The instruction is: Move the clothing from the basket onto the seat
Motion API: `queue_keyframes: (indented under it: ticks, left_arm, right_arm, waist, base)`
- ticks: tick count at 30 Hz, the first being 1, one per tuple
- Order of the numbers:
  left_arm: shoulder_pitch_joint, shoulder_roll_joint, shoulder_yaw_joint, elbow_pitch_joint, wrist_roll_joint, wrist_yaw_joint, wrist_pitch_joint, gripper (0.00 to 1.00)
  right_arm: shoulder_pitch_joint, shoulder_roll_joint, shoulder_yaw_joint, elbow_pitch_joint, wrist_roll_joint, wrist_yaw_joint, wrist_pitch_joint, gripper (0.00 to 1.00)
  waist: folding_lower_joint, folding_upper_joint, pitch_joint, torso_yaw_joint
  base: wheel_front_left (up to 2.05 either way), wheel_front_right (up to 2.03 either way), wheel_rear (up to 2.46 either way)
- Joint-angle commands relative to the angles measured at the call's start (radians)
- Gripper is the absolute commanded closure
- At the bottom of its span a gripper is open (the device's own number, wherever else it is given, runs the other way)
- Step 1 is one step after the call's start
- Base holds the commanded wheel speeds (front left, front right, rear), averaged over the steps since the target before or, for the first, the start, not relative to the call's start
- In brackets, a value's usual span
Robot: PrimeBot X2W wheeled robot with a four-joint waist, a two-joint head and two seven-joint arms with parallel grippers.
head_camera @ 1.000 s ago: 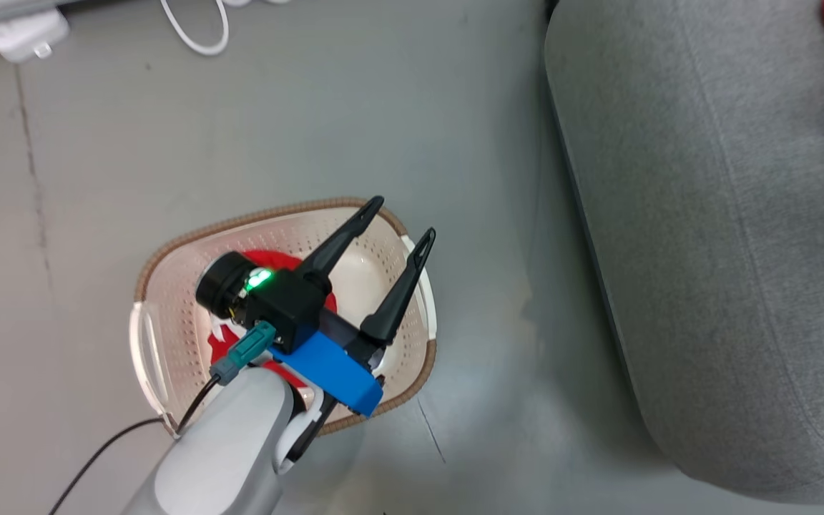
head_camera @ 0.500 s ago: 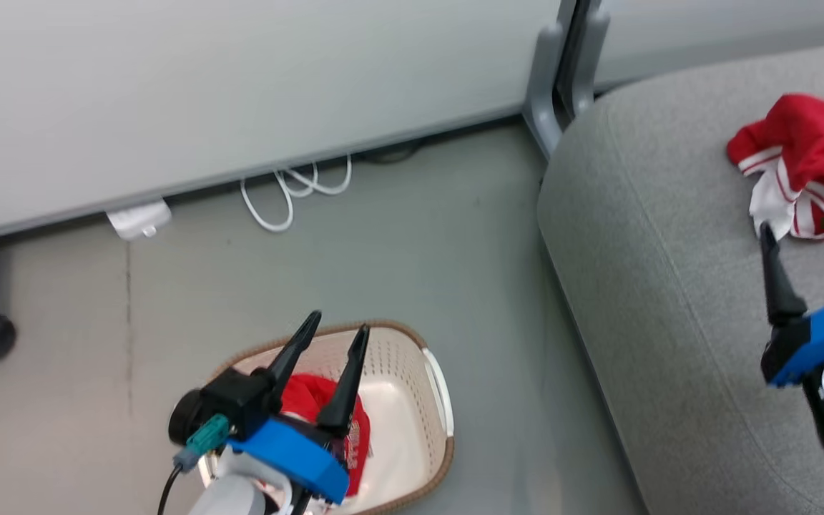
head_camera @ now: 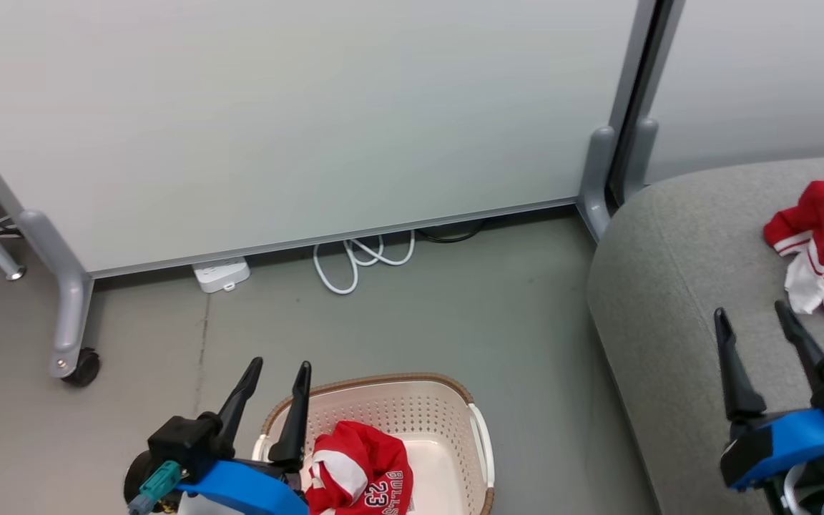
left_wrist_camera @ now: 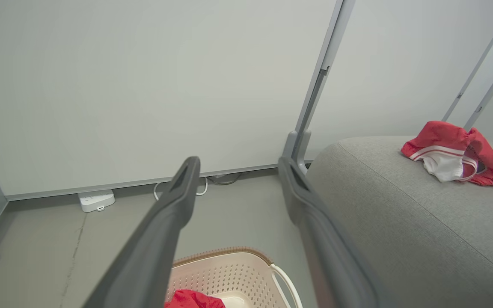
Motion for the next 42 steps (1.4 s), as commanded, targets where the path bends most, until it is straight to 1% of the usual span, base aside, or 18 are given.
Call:
queue_keyframes:
  ticks: [1,7,13,22,33,38,42]
  left_arm:
    - [0.014,0.001,0.016,-0.005,0.008,0.004,-0.003,0.0]
    - [0.049,-0.001,0.088,-0.024,0.023,0.009,-0.003,0.0]
    - [0.08,-0.004,0.156,-0.047,0.037,0.012,-0.003,0.0]
    - [0.105,-0.014,0.193,-0.054,0.062,0.0,-0.003,0.0]
    - [0.104,-0.025,0.199,-0.048,0.075,-0.011,-0.003,0.0]
    - [0.081,-0.028,0.199,-0.053,0.079,-0.015,-0.003,0.0]
    - [0.049,-0.029,0.185,-0.05,0.085,-0.02,-0.003,0.0]
  right_arm:
    - [0.028,0.021,-0.001,-0.015,-0.016,-0.001,-0.009,0.0]
    - [0.093,0.093,0.02,-0.059,-0.051,-0.001,-0.012,0.0]
    - [0.117,0.129,0.028,-0.073,-0.073,-0.001,-0.028,0.0]
    - [0.115,0.138,0.039,-0.056,-0.096,-0.001,-0.027,0.0]
    - [0.114,0.143,0.043,-0.046,-0.108,-0.001,-0.023,0.0]
    - [0.085,0.144,0.051,-0.061,-0.105,-0.001,-0.024,0.0]
    - [0.048,0.135,0.056,-0.076,-0.109,-0.001,-0.027,0.0]
  waist:
    - [0.0002,0.0,-0.009,0.022]
    - [0.0002,0.0,-0.016,0.052]
    - [0.0002,0.0,-0.017,0.074]
    - [0.0002,0.0,-0.014,0.093]
    - [0.0002,0.0,-0.004,0.095]
    - [0.0002,0.0,0.037,0.087]
    - [0.0002,0.0,0.104,0.073]
  base:
    - [0.0,0.0,0.0]
    - [0.0,0.0,0.0]
    - [0.0,0.0,0.0]
    - [0.0,0.0,0.0]
    - [0.0,0.0,0.0]
    - [0.0,0.0,0.0]
    - [0.0,0.0,0.0]
